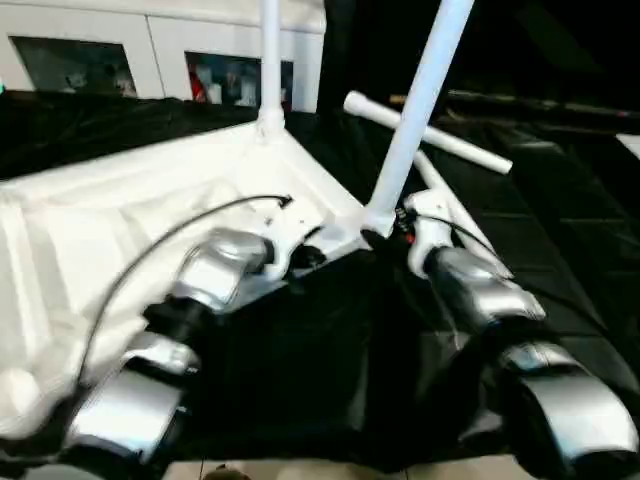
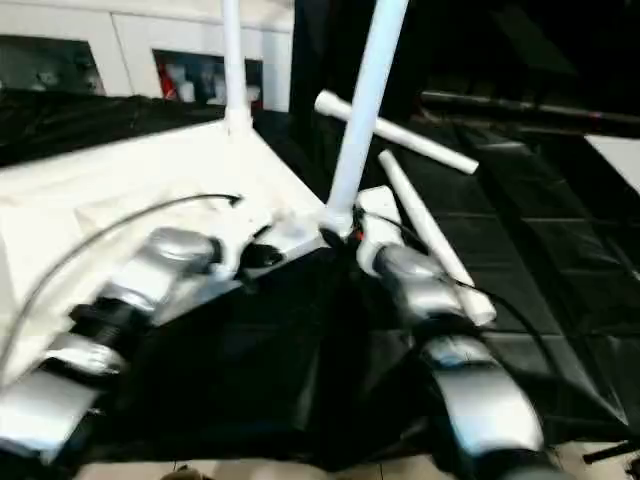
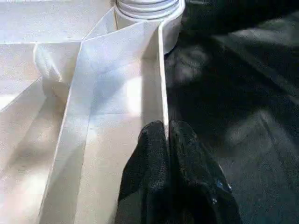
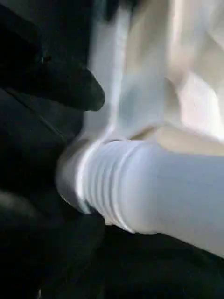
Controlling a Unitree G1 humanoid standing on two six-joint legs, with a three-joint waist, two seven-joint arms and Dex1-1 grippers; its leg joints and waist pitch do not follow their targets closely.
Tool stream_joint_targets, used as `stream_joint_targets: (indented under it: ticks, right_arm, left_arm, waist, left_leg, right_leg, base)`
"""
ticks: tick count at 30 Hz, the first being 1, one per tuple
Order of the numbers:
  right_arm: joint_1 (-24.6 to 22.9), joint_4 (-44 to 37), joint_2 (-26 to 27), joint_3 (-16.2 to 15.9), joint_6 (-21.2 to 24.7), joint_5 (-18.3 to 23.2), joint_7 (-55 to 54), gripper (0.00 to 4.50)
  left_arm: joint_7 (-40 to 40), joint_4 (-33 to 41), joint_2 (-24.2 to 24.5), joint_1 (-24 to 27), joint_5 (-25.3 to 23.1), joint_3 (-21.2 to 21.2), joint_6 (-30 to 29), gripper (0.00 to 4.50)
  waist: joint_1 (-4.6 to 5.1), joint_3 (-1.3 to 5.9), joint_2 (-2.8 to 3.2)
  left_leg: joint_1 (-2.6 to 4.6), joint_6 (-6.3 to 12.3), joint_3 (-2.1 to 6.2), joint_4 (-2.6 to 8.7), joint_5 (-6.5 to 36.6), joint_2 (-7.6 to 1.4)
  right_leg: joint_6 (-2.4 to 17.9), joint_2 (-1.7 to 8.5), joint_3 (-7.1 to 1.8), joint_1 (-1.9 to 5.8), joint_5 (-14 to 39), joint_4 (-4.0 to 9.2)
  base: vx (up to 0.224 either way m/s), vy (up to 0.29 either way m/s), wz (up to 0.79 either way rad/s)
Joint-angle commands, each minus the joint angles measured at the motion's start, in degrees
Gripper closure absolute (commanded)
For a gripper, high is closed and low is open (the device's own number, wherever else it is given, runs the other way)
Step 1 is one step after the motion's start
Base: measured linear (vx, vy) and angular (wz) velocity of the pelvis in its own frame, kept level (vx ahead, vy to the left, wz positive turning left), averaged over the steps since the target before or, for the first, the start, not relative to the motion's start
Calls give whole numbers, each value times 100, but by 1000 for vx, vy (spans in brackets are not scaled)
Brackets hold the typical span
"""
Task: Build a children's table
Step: Rotate leg to tighten
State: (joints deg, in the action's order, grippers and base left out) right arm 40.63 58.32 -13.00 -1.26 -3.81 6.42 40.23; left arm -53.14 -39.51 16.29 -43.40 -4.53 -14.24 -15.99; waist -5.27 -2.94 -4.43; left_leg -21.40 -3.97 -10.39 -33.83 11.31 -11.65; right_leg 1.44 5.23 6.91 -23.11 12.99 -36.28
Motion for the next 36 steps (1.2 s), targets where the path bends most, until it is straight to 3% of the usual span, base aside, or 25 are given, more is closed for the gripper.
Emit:
stream_joint_targets:
  ticks: [1, 4, 5, 6, 7, 8, 11, 14, 17, 22, 31, 33, 36]
  right_arm:
    - [-1, -271, -96, -79, 74, 29, 314, 28]
    - [-328, -840, -476, -178, 100, 81, 999, 6]
    - [-417, -1023, -557, -204, 168, 120, 1182, 6]
    - [-541, -1275, -668, -262, 230, 133, 1393, 6]
    - [-551, -1295, -677, -266, 236, 133, 1408, 6]
    - [-608, -1406, -720, -289, 277, 149, 1519, 6]
    - [-737, -1607, -781, -360, 310, 173, 1829, 6]
    - [-847, -1773, -804, -444, 407, 162, 1988, 6]
    - [-925, -1882, -820, -497, 462, 127, 2050, 32]
    - [-917, -1842, -788, -490, 503, 94, 2015, 80]
    - [-946, -1826, -730, -437, 595, 147, 1932, 131]
    - [-952, -1785, -658, -340, 661, 228, 1826, 163]
    - [-919, -1573, -517, -175, 739, 285, 1446, 168]
  left_arm:
    - [-388, 302, -88, -15, 171, -131, 301, 450]
    - [-1393, 648, 195, 256, 442, -273, 605, 450]
    - [-1558, 691, 240, 291, 479, -300, 618, 450]
    - [-1711, 719, 278, 320, 528, -313, 626, 450]
    - [-1724, 720, 280, 322, 534, -313, 629, 450]
    - [-1807, 745, 292, 341, 580, -309, 613, 450]
    - [-1962, 855, 328, 403, 642, -318, 567, 450]
    - [-1999, 886, 341, 437, 640, -312, 595, 450]
    - [-2033, 904, 348, 451, 644, -301, 602, 450]
    - [-2046, 939, 359, 475, 622, -275, 592, 450]
    - [-2015, 888, 390, 484, 546, -272, 641, 450]
    - [-1983, 855, 391, 488, 525, -270, 645, 450]
    - [-1748, 776, 336, 475, 455, -240, 586, 450]
  waist:
    - [-20, 429, 17]
    - [-75, 409, 15]
    - [-70, 401, 70]
    - [-103, 394, 56]
    - [-131, 390, 57]
    - [-151, 378, 66]
    - [-165, 350, 57]
    - [-149, 337, 15]
    - [-154, 340, 19]
    - [-142, 363, 12]
    - [-148, 370, 10]
    - [-147, 369, 14]
    - [-133, 372, 11]
  left_leg:
    - [85, 1093, 55, 249, -788, -226]
    - [99, 1068, 63, 250, -576, -263]
    - [108, 1045, 53, 255, -549, -264]
    - [151, 994, 32, 256, -482, -274]
    - [150, 979, 27, 257, -432, -276]
    - [116, 842, 20, 277, -266, -289]
    - [115, 558, 12, 311, 193, -296]
    - [106, 265, 15, 343, 535, -265]
    - [110, 248, 16, 341, 496, -265]
    - [104, 342, 8, 314, 225, -248]
    - [106, 394, 2, 301, 193, -240]
    - [102, 403, 5, 302, 175, -241]
    - [99, 369, 8, 304, 201, -242]
  right_leg:
    - [1799, 445, -402, 409, -1811, 187]
    - [1774, 461, -405, 420, -1359, 213]
    - [1777, 452, -417, 401, -1345, 211]
    - [1786, 424, -417, 370, -1289, 227]
    - [1791, 417, -413, 371, -1245, 228]
    - [1754, 431, -415, 382, -1007, 237]
    - [1636, 454, -431, 380, -458, 295]
    - [1379, 444, -462, 388, 160, 358]
    - [1310, 448, -471, 370, 176, 356]
    - [1401, 430, -465, 370, -223, 304]
    - [1433, 420, -462, 372, -308, 292]
    - [1439, 421, -461, 374, -328, 287]
    - [1435, 427, -462, 376, -279, 288]
  base:
    - [0, 0, 0]
    - [0, 0, 0]
    - [0, 0, 0]
    - [0, 0, 0]
    - [0, 0, 0]
    - [0, 0, 0]
    - [0, 0, 0]
    - [0, 0, 0]
    - [0, 0, 0]
    - [0, 0, 0]
    - [0, 0, 0]
    - [0, 0, 0]
    - [0, 0, 0]
